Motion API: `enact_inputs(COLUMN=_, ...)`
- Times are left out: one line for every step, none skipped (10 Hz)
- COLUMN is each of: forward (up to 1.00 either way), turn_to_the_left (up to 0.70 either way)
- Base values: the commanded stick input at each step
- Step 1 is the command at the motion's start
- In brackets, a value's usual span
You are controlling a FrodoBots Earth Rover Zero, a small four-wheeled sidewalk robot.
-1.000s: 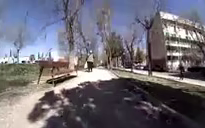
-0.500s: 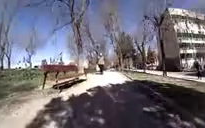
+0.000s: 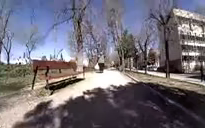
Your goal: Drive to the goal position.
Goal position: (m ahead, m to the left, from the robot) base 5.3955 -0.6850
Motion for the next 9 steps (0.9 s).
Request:
enact_inputs(forward=1.00, turn_to_the_left=-0.33)
enact_inputs(forward=1.00, turn_to_the_left=-0.28)
enact_inputs(forward=1.00, turn_to_the_left=-0.22)
enact_inputs(forward=1.00, turn_to_the_left=0.00)
enact_inputs(forward=1.00, turn_to_the_left=0.00)
enact_inputs(forward=1.00, turn_to_the_left=0.00)
enact_inputs(forward=1.00, turn_to_the_left=0.00)
enact_inputs(forward=1.00, turn_to_the_left=0.00)
enact_inputs(forward=1.00, turn_to_the_left=0.00)
